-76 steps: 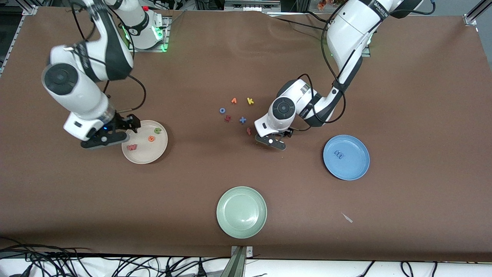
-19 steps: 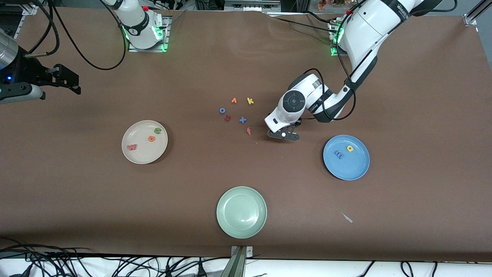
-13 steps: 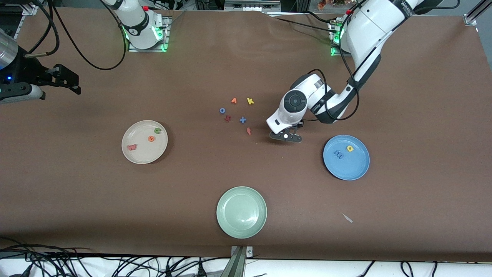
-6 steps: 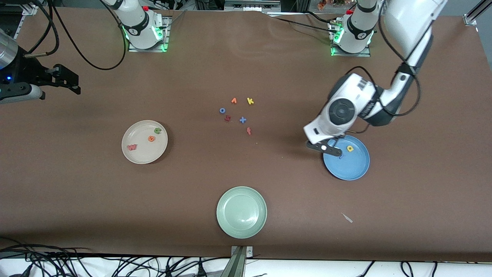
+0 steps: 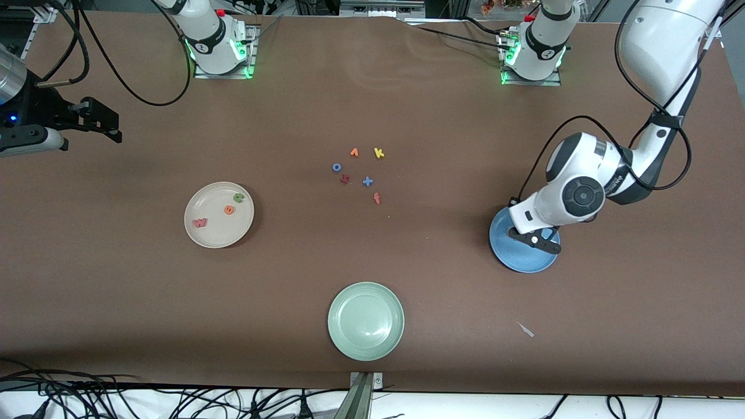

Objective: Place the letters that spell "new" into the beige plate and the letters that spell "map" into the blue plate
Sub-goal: 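Lower the cyan b onto the blue plate and open the left gripper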

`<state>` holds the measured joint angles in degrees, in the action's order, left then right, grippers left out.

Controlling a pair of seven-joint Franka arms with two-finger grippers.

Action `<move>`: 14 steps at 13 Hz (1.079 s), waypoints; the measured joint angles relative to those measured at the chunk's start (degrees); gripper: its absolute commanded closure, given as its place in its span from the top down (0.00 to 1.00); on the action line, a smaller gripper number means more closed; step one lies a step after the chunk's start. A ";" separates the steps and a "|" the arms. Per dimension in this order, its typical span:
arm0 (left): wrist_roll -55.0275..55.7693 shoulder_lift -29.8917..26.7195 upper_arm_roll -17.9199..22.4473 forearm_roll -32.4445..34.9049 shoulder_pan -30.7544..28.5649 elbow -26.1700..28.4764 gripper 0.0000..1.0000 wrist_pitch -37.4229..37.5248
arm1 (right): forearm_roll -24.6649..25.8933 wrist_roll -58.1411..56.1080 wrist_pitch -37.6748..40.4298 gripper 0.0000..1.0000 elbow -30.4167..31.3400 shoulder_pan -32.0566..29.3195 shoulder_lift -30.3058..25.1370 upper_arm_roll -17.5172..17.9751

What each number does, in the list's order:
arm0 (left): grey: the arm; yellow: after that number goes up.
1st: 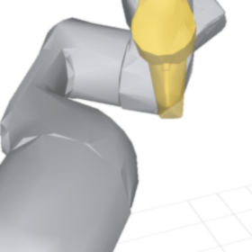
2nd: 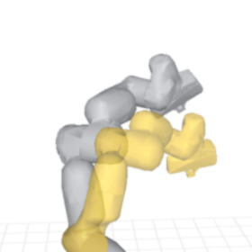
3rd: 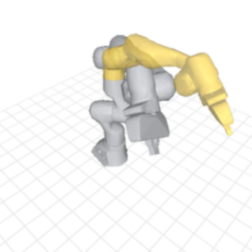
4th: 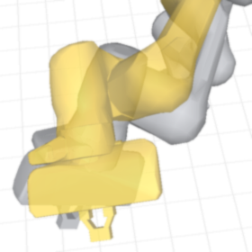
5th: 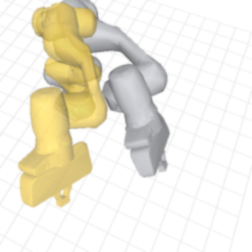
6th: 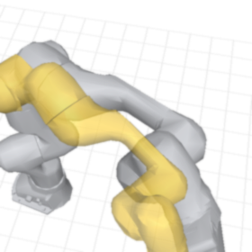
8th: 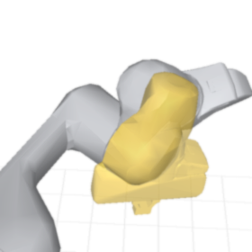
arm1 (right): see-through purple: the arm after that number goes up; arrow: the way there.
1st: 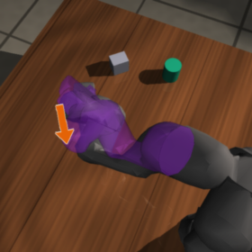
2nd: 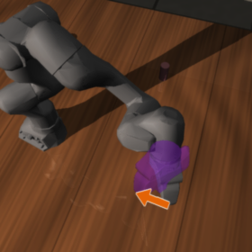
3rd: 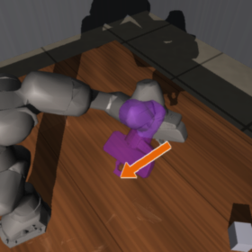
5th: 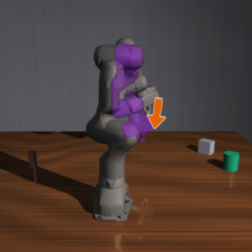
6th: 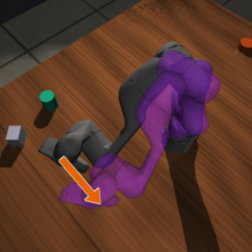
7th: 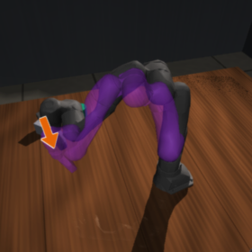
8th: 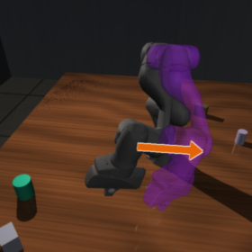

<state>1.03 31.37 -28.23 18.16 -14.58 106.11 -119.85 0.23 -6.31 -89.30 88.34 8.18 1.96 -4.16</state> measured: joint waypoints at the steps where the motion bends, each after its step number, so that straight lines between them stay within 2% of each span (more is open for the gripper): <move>1: -0.46 1.11 0.05 0.17 -0.55 0.33 0.14 -1.57 | 0.00 0.00 0.00 1.00 0.00 0.00 0.00 0.00; 7: -0.55 4.09 -0.07 3.65 -0.54 0.55 0.16 -4.01 | 0.00 0.00 0.00 1.00 0.00 0.00 0.01 0.00; 8: -0.55 4.18 -0.08 4.45 -0.54 0.56 0.33 -4.03 | 0.00 0.00 0.00 1.00 0.00 0.00 0.01 0.00; 9: -0.55 4.25 -0.09 4.54 -0.54 0.56 0.94 -4.05 | 0.00 0.00 0.00 1.00 0.00 0.00 0.01 0.00; 10: -0.55 4.28 -0.10 4.54 -0.54 0.56 1.00 -4.09 | 0.00 0.00 0.00 1.00 0.00 0.00 0.01 0.00; 14: -0.55 3.52 -0.39 4.55 -0.54 -0.26 1.00 -3.89 | 0.00 0.00 0.00 1.00 0.00 0.00 0.01 0.00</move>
<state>0.48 34.89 -28.62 22.71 -15.12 105.85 -123.75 0.23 -6.31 -89.30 88.34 8.17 1.97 -4.16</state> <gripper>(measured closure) 0.396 0.000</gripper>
